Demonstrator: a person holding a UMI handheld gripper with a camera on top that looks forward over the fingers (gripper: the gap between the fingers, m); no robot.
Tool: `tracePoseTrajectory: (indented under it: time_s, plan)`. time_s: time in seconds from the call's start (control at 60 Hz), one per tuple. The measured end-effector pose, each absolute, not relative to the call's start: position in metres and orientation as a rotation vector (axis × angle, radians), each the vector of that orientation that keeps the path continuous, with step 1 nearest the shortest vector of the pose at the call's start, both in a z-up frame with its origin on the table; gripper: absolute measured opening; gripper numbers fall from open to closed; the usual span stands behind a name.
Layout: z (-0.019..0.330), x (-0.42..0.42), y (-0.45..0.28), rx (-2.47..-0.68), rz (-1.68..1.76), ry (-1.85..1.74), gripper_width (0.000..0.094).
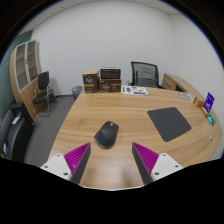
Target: Arrange mouse
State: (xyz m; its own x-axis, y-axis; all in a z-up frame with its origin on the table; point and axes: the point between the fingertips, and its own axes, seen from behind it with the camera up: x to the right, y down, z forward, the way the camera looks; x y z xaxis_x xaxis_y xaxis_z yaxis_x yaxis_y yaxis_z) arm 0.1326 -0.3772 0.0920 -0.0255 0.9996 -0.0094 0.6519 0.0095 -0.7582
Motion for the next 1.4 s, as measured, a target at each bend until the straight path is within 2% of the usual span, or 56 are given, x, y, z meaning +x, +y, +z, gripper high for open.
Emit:
tracePoseTrajectory:
  time_s: [0.433,0.783,1.033,1.083,1.117,1.4]
  plan:
    - [0.014,0.048,-0.391,-1.730,0.756,-1.712,0.0860]
    - [-0.008,0.007,-0.395,-1.745,0.772,-1.717,0.0851]
    - [-0.011,0.004,-0.398,-1.772,0.823,-1.705,0.0659]
    - [-0.009,0.004,-0.399,-1.774,0.824,-1.715,0.0594]
    - [-0.006,0.001,-0.396,-1.773,0.833,-1.693,0.0460]
    - [-0.005,0.008,-0.398,-1.800,0.794,-1.719,0.0358]
